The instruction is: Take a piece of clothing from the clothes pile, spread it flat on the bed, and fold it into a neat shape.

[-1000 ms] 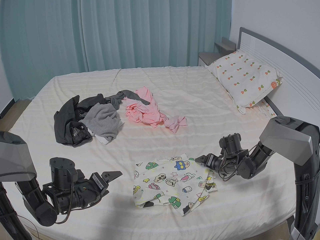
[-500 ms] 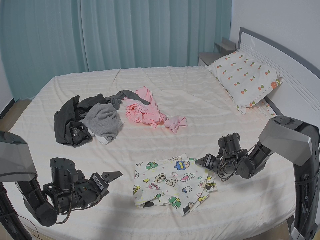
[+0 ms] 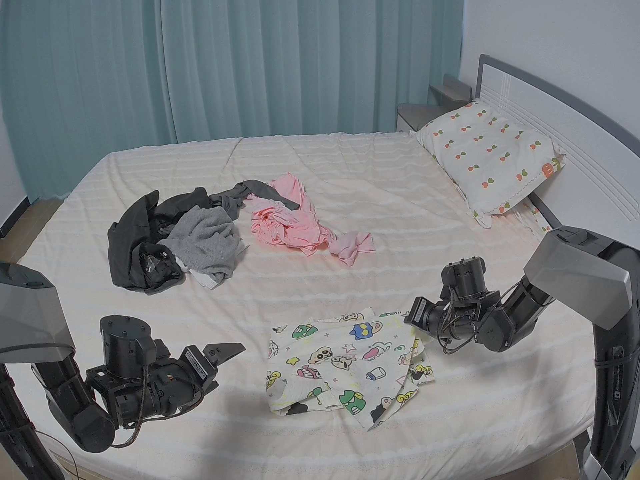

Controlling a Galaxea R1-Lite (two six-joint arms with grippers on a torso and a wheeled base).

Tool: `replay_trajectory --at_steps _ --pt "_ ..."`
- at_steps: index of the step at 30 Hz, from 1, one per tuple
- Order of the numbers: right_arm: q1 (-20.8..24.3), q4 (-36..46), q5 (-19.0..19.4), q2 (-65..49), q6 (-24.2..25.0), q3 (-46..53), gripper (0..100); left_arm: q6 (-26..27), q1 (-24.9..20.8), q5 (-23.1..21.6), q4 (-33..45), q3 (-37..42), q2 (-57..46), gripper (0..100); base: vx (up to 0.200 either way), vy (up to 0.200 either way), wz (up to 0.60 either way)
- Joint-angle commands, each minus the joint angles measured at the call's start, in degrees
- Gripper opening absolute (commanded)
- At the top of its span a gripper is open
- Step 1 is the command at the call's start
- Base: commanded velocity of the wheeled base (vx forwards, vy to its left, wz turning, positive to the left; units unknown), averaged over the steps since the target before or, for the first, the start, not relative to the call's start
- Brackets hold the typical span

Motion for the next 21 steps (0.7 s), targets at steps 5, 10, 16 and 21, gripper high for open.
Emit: replay_trajectory --at_steps 5,10,16,21 --pt "-0.47 0.45 1.22 -0.07 -0.35 -4.29 0 -0.05 0.09 0.01 -0.02 -0.02 0.24 100 0.0 0.0 0.0" --pt "-0.91 0.54 3.25 1.16 -2.64 -5.25 0 -0.05 0.09 0.01 -0.1 -0.02 0.59 100 0.0 0.0 0.0" --pt "-1.44 0.28 3.69 2.39 -3.43 -4.9 100 0.04 0.09 0.01 -0.72 -0.02 1.38 100 0.0 0.0 0.0" --pt "-1.62 0.54 2.19 0.81 -3.25 -2.97 100 0.04 0.09 0.28 -1.42 0.07 1.73 100 0.0 0.0 0.0"
